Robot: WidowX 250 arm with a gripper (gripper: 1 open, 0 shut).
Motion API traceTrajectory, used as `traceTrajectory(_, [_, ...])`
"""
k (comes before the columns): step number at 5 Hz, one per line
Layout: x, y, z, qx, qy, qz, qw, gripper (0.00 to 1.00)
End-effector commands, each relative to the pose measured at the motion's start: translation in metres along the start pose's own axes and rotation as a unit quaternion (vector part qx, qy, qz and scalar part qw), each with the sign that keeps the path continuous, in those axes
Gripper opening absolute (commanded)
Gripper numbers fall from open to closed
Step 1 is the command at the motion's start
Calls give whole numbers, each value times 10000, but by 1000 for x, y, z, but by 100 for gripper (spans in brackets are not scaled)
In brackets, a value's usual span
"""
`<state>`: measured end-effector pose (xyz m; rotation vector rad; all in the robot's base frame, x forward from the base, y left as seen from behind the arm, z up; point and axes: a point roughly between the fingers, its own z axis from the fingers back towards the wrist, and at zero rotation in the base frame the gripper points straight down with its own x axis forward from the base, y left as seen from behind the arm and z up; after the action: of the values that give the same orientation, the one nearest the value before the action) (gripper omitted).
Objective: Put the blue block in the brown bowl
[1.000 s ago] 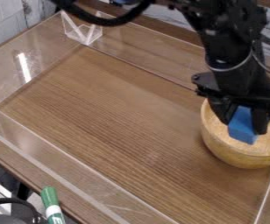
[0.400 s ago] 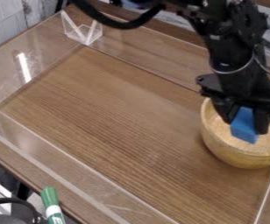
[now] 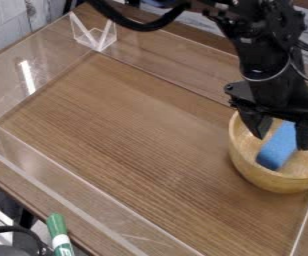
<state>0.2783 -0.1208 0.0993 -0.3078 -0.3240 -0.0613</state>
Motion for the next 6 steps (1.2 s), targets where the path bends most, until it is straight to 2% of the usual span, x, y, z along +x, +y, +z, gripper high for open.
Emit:
traceTrajectory(1, [18, -8, 16, -96, -294, 16, 9995, 100])
traceTrajectory(3, [25, -13, 38, -129, -407, 110, 9990, 100])
traceTrajectory(4, [36, -15, 67, -122, -638, 215, 9977, 100])
traceTrajectory(5, [43, -13, 100, -82, -758, 316, 9966, 100])
traceTrajectory(6, [38, -7, 110, -28, -768, 320, 9965, 100])
